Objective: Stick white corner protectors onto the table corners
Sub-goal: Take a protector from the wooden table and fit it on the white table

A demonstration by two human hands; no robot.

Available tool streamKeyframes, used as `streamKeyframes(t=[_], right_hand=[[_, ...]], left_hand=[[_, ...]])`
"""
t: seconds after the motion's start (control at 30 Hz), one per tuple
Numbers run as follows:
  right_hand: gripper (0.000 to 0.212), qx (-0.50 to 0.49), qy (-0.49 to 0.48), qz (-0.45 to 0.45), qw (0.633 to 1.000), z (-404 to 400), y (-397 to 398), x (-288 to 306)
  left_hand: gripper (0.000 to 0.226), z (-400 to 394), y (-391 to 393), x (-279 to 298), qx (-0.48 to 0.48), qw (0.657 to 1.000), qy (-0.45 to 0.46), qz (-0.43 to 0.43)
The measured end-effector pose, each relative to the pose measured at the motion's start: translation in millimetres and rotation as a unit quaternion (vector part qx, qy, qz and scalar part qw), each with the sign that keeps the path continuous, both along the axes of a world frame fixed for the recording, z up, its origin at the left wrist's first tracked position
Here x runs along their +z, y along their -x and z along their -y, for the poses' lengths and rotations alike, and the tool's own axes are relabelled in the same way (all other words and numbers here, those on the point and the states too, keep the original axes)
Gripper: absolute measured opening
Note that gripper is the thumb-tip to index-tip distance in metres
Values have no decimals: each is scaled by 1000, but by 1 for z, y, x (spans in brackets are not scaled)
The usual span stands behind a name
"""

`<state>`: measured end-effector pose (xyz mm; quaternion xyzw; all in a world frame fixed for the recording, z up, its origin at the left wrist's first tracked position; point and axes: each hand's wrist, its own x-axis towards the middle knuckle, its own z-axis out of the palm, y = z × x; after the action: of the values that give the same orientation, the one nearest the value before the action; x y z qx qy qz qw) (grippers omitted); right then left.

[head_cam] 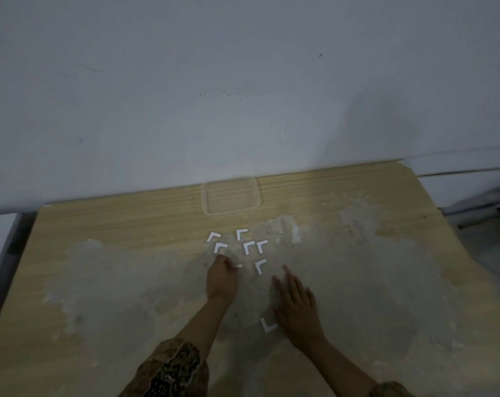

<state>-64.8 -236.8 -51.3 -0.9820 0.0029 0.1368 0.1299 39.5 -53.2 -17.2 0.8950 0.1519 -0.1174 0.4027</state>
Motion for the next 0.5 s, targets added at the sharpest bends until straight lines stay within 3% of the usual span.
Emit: streamKeyframes(t=[0.1,0.17,0.23,0.3,0.4,0.5], right_hand=[[69,-7,-9,3,1000,-2,0,7],[68,-9,-25,-5,1000,-4,-6,16],[62,-30,-88,-19,996,-7,-15,30],[53,-85,-184,19,979,-16,-22,50],[21,-151,-339,92,924,-35,-28,79],[16,-178,-419,126,881,-54,-31,113]], left_hand=[[26,-4,14,8,87,983,149,-60],[29,-6,21,18,142,921,337,-138],[28,-9,28,34,159,862,448,-175],[28,-12,33,49,143,842,491,-173],[29,-15,40,68,118,834,518,-148],[30,-22,46,83,84,833,533,-125]])
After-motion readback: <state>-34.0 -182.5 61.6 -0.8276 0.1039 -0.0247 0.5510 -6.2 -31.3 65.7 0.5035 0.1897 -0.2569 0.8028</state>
